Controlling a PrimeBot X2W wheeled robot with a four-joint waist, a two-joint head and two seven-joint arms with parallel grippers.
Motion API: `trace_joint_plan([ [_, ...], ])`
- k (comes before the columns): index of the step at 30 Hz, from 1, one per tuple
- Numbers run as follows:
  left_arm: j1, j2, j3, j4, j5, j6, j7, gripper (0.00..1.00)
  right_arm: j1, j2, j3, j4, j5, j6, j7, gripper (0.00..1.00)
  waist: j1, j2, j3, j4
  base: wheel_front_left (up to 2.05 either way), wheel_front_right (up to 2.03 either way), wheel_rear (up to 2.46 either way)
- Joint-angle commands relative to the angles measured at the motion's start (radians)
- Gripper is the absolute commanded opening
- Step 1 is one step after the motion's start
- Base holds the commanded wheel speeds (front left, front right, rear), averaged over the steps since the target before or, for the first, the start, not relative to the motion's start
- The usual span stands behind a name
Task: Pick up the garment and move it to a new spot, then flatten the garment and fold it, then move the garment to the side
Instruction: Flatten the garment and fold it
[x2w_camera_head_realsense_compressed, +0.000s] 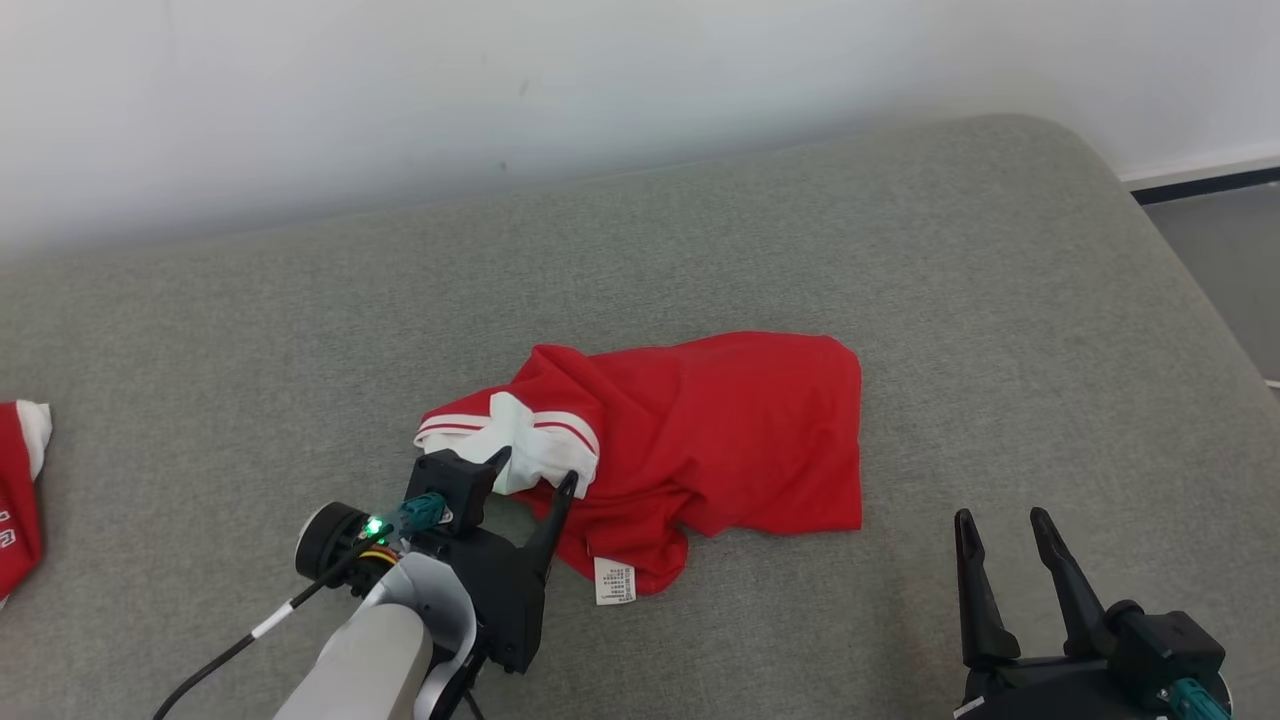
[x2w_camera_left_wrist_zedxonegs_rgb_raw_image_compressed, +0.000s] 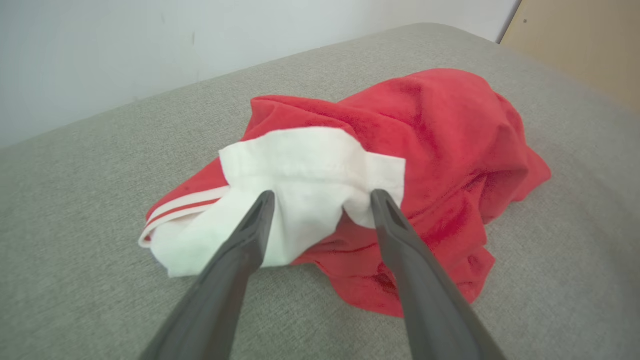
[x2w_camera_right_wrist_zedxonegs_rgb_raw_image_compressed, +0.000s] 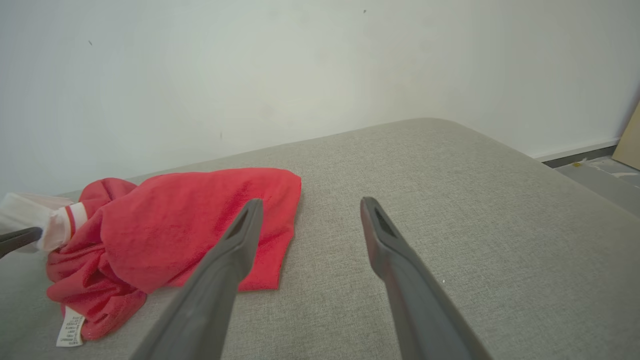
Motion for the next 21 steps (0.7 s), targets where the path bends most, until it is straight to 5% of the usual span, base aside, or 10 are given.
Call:
trace_joint_plan([
  [1,-0.006,-0.003,0.001,0.009,-0.008,0.002,-0.005,1.00,-0.002,0.000,0.000,0.003,0.004,-0.002,-0.007,1.00,0.0000,-0.0001,-0.002,-0.012,0.00,0.00,0.00],
  [2,-0.009,-0.003,-0.002,0.022,-0.010,0.002,-0.009,1.00,-0.002,0.000,0.000,0.003,0.003,-0.002,-0.007,1.00,0.0000,-0.0001,-0.002,-0.017,0.00,0.00,0.00],
  [3,-0.012,-0.004,-0.003,0.032,-0.014,0.002,-0.016,0.87,0.000,0.000,-0.001,0.002,0.002,-0.002,-0.008,1.00,0.0000,-0.0001,-0.004,-0.020,0.00,0.00,0.00],
  [4,-0.018,-0.007,-0.002,0.039,-0.017,0.002,-0.028,0.00,0.004,0.000,-0.004,0.002,0.001,-0.002,-0.009,1.00,0.0000,-0.0001,-0.005,-0.022,0.00,0.00,0.00],
  [13,-0.066,0.006,0.050,0.026,-0.027,0.031,-0.175,0.00,0.042,0.000,-0.031,0.006,-0.006,-0.002,-0.010,1.00,0.0000,-0.0001,-0.050,0.048,0.00,0.00,0.00],
  [21,0.001,0.077,0.125,-0.164,-0.050,0.092,-0.219,0.00,0.069,0.000,-0.028,0.000,-0.003,-0.002,-0.003,1.00,0.0000,-0.0001,-0.098,0.161,0.00,0.00,0.00],
])
